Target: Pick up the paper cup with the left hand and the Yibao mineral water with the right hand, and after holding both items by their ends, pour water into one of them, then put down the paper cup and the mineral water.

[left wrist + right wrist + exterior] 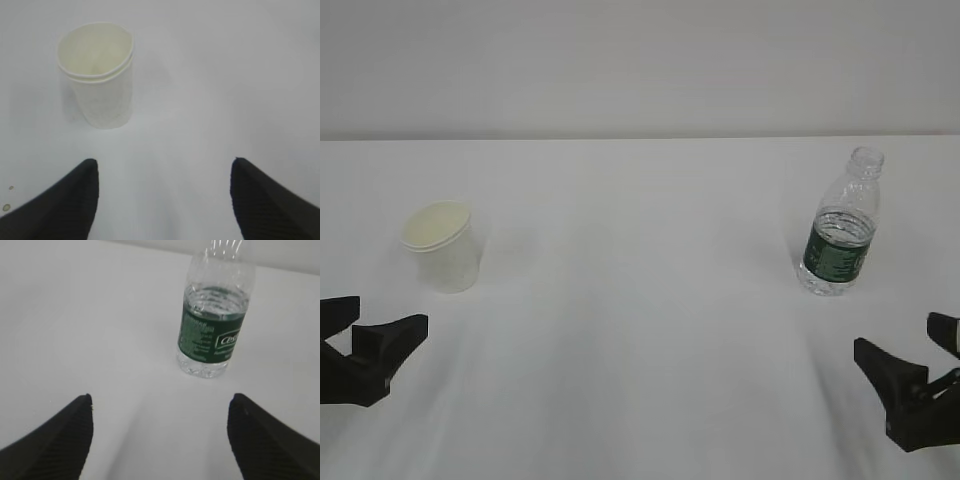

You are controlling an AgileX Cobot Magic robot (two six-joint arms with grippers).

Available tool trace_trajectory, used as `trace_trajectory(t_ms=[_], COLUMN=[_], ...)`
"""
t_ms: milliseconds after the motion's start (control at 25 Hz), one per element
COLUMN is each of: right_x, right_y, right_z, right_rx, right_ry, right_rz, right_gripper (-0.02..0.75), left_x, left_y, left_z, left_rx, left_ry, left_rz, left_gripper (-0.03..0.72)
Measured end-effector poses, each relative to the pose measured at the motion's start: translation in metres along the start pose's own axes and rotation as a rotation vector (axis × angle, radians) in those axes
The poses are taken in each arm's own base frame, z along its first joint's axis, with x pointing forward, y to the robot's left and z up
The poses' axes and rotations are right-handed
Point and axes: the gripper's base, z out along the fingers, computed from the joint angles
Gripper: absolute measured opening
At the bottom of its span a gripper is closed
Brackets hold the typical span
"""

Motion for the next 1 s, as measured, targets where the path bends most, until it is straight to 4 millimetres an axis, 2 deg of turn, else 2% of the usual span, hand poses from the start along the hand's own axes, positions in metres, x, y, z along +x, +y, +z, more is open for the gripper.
trace_trajectory(t_ms=[240, 440, 800, 1000], right_x=[0.013, 0.013, 0.013, 0.013], right_y=[0.001, 0.001, 0.001, 0.001], right_z=[0.005, 0.005, 0.005, 0.005], right_rx=[-0.007, -0.006, -0.002, -0.004], right_ry=[0.080, 0.080, 0.074, 0.074], right_rz=[0.044, 0.068, 0.107, 0.158], right_gripper=[0.616, 0.608, 0.596, 0.594], left_x=[-0.002, -0.002, 0.010, 0.012], left_y=[0.000, 0.000, 0.003, 0.005], left_z=[0.000, 0.000, 0.009, 0.014], left_rx=[0.002, 0.001, -0.034, -0.045], left_ry=[-0.017, -0.028, 0.036, 0.005], left_rz=[0.001, -0.002, -0.063, -0.073], left_gripper=[0.581, 0.573, 0.573, 0.573])
